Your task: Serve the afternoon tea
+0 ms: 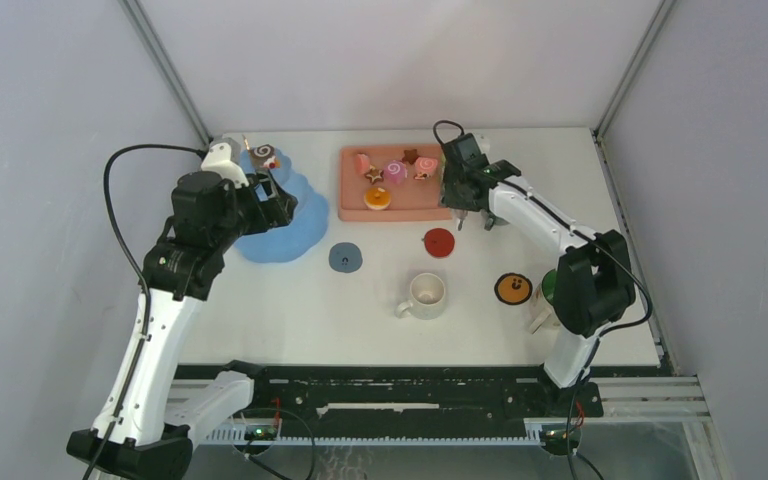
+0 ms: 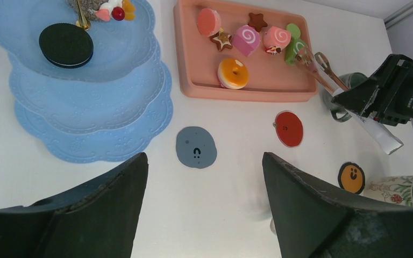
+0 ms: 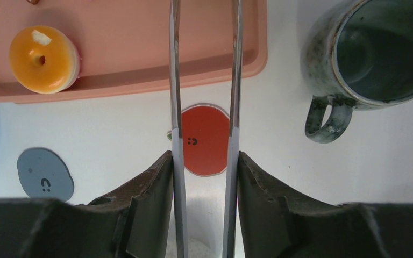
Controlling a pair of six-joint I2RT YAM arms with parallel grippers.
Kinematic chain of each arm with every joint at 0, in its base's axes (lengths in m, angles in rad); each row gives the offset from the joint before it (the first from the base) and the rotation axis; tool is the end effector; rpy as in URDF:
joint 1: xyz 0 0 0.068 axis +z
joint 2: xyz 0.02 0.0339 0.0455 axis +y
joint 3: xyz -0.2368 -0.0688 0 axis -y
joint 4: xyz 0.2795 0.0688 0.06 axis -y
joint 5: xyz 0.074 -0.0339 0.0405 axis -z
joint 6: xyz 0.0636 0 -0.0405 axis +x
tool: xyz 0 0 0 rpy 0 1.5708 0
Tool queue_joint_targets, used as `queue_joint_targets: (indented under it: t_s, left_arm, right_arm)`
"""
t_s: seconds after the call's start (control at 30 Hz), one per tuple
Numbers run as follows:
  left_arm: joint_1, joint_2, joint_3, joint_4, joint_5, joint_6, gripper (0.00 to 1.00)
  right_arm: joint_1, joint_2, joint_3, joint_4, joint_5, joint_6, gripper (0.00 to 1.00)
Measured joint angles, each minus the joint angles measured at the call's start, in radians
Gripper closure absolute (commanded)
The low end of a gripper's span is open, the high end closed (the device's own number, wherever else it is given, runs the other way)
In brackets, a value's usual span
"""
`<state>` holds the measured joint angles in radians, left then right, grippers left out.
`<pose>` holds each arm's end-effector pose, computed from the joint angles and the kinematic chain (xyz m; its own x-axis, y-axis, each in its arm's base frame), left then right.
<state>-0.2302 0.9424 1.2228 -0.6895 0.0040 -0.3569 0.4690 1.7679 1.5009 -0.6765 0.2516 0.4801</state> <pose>0.2521 -0.0593 0.3853 -0.4439 -0.2548 -0.8591 0.0818 0.9432 -0.3220 0.3920 0.1809 0.2201 -0.7825 0.1050 -0.6137 0.0609 0.9939 0.0923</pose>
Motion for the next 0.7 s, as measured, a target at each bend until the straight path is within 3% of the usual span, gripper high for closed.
queue_joint_targets:
  t_s: [0.4,0.7]
  left_arm:
    - [-0.002,0.0,0.0,0.0,0.0,0.001,0.17]
    - [-0.003,0.0,0.0,0.0,0.001,0.002,0.17]
  right_arm:
    - [0.027,0.08,0.04,-0.002,0.043,0.024,0.5]
    - [-0.013,0.044,-0.003,0.019,0.019,0.018,0.5]
